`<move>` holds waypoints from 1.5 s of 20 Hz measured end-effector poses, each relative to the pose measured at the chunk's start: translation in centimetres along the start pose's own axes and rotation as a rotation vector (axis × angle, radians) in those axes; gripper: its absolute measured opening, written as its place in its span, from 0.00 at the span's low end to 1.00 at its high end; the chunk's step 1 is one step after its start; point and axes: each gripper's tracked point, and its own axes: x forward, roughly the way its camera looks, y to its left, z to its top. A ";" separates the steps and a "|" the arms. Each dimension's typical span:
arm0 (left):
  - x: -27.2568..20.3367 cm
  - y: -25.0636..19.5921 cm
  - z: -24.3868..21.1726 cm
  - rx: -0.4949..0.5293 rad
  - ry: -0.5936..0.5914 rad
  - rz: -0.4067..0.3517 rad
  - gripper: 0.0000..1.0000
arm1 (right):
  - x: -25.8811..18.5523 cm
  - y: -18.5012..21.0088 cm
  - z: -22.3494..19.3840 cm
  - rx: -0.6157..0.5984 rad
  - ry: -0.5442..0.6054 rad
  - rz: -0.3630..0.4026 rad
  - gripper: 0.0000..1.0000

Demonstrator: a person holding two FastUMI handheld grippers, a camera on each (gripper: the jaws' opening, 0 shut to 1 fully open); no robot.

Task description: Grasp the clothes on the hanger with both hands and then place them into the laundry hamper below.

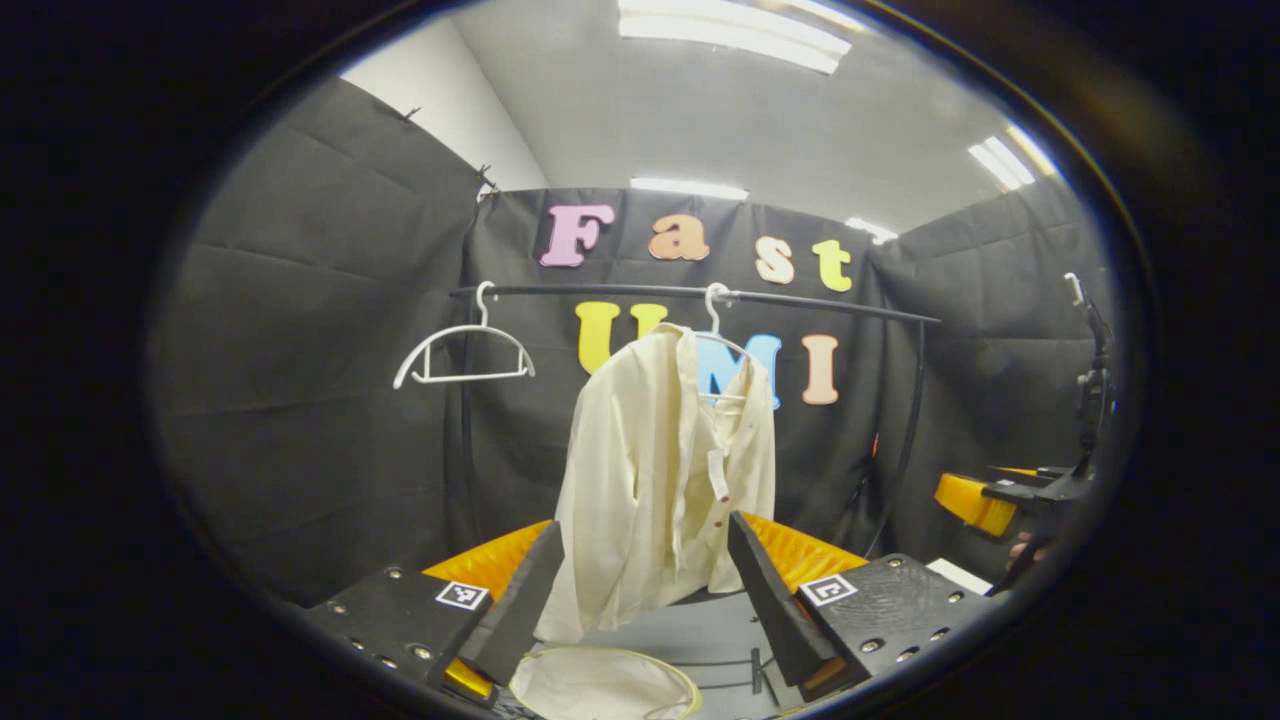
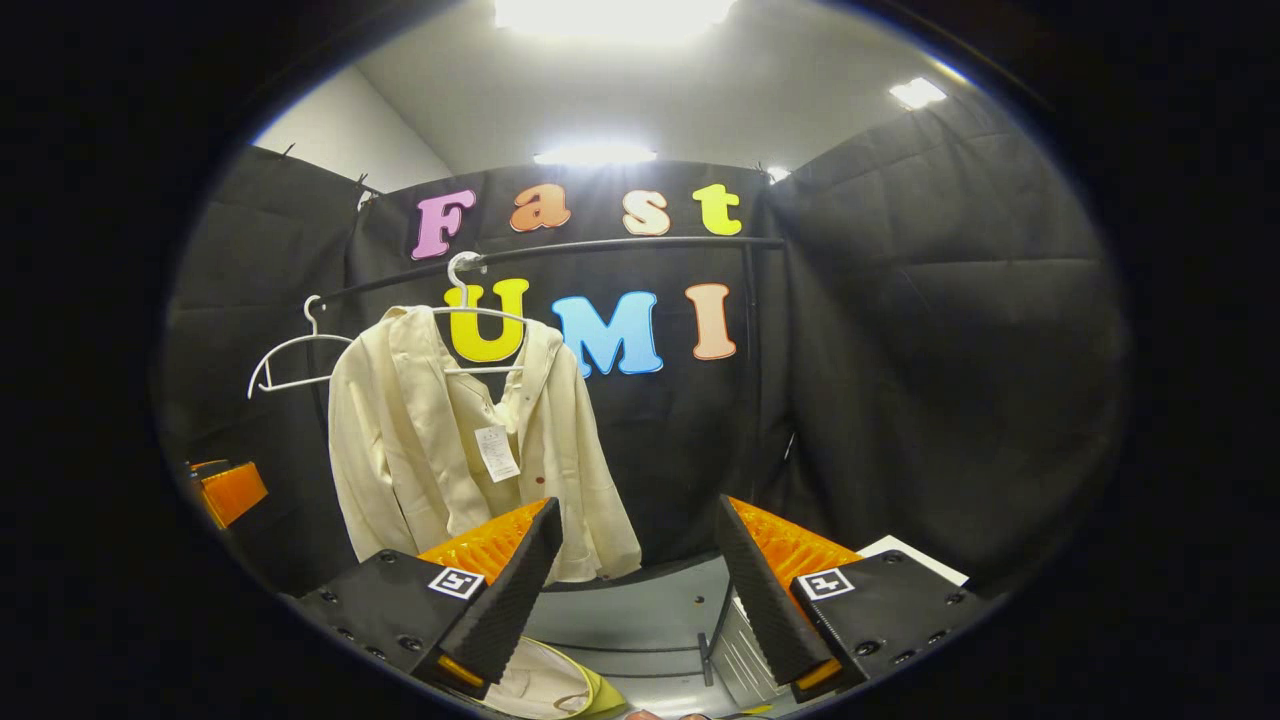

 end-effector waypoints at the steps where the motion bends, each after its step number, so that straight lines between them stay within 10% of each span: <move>1: 0.5 -0.2 0.3 0.001 0.002 -0.003 0.99 | 0.5 0.2 0.4 0.009 -0.004 0.006 0.98; 30: 28.2 -6.4 1.8 0.047 0.029 0.210 0.94 | 26.8 11.2 6.7 0.097 0.008 0.457 0.96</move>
